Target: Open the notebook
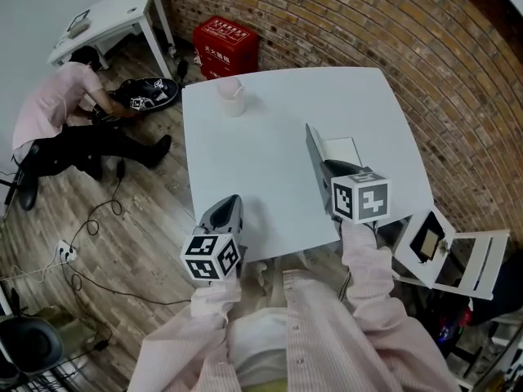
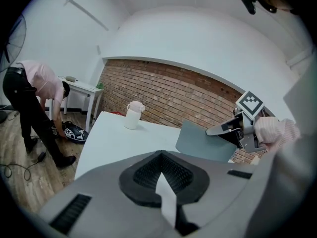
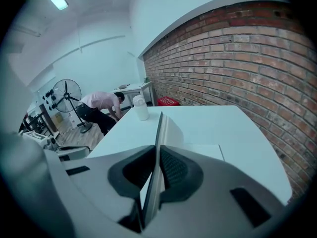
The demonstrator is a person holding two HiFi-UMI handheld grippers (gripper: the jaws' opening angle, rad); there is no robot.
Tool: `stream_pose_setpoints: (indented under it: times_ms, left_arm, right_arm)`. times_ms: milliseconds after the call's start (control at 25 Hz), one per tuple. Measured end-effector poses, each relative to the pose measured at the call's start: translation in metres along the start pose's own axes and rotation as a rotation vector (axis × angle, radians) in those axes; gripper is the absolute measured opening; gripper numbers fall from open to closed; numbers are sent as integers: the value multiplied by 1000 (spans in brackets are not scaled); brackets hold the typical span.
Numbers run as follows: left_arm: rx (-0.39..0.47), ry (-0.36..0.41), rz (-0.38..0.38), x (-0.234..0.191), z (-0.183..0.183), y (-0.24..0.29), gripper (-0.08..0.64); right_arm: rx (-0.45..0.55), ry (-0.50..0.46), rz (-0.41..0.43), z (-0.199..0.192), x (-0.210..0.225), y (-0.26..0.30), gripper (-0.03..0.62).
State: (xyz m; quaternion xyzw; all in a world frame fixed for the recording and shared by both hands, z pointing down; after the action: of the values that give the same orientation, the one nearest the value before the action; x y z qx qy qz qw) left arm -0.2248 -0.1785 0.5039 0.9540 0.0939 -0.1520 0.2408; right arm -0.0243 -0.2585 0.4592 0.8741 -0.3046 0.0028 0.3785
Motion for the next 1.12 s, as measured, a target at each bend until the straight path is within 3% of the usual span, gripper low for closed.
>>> stream_pose_setpoints:
  times_ms: [480, 1120]
  left_arm:
    - [-10, 25, -13, -33, 3, -14, -8]
    - [-9, 48, 2, -53, 3, -26, -8]
  right_arm:
    - [-22, -109, -124, -8, -32, 24, 35]
    - [-87, -235, -161, -32, -70, 67, 35]
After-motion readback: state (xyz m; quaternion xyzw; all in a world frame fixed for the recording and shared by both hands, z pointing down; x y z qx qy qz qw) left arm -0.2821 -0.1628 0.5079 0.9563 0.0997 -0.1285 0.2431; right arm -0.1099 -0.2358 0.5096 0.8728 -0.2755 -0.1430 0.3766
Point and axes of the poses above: the fingertips, and each gripper's own axes: y forward along the fingers, x to its right, z out of its top, the point moved 1 cm from there along -y, backward along the fingers, and after that the axes turned 10 degrees about z, right-handed, at the moved point
